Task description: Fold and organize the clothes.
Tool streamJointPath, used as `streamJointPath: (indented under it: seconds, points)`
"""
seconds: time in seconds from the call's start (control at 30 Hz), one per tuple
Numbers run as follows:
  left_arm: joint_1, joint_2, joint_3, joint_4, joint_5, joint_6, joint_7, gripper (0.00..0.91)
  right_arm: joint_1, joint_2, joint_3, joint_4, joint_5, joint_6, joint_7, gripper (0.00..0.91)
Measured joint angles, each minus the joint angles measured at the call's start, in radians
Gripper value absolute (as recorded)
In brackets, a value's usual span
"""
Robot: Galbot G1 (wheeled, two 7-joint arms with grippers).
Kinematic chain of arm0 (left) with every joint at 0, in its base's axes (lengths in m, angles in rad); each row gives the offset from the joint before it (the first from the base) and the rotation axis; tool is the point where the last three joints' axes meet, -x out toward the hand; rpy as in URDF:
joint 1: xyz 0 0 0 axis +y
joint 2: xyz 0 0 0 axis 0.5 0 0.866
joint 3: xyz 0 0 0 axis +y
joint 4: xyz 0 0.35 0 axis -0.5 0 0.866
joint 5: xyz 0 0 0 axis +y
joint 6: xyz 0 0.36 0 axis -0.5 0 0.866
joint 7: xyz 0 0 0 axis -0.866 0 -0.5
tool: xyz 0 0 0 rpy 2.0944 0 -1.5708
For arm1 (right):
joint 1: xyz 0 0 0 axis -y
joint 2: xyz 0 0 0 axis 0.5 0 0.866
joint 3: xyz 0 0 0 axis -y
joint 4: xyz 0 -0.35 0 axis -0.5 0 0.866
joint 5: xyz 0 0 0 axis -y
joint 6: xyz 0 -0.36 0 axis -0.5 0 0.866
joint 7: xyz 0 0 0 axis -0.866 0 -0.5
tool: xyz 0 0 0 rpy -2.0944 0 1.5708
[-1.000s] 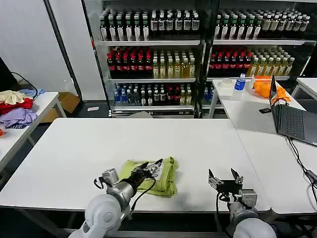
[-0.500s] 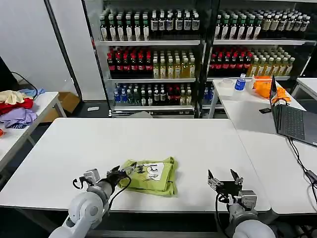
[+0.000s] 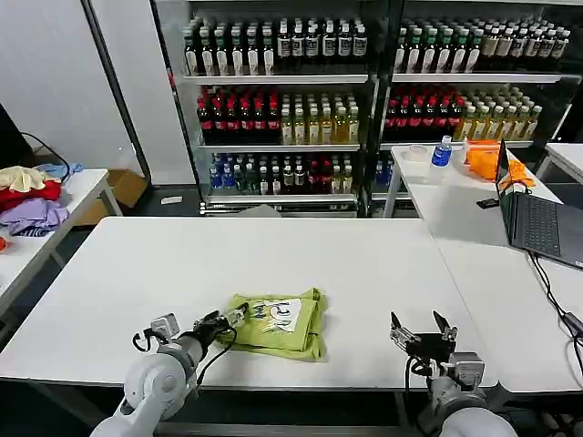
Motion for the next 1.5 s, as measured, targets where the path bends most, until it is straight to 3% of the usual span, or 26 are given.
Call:
streamJointPath:
  seconds: [0.1,0.2,1.03,1.27,1.5]
  points:
    - [-0.001,-0.008,-0.009,0.010,-0.036,0.002,0.007,0.071,-0.002,0.002,0.001,0.002,0.000,-0.001,0.001,0.907]
    - [0.001,-0.016,-0.014,0.021,-0.070,0.003,0.015,0.020,-0.002,0.005,0.002,0.006,0.000,-0.002,0.002,0.907]
    - [0.015,-0.061,-0.105,0.026,-0.258,0.025,0.012,0.020,-0.035,0.015,0.031,0.045,0.000,-0.006,0.005,0.907]
    - [-0.024,0.012,-0.211,0.020,-0.277,0.025,0.007,0.020,-0.027,0.012,0.036,0.054,0.009,-0.006,0.005,0.907]
    - [-0.101,0.183,-0.329,0.036,-0.227,0.021,0.007,0.020,-0.016,0.021,0.026,0.053,0.010,-0.004,0.005,0.907]
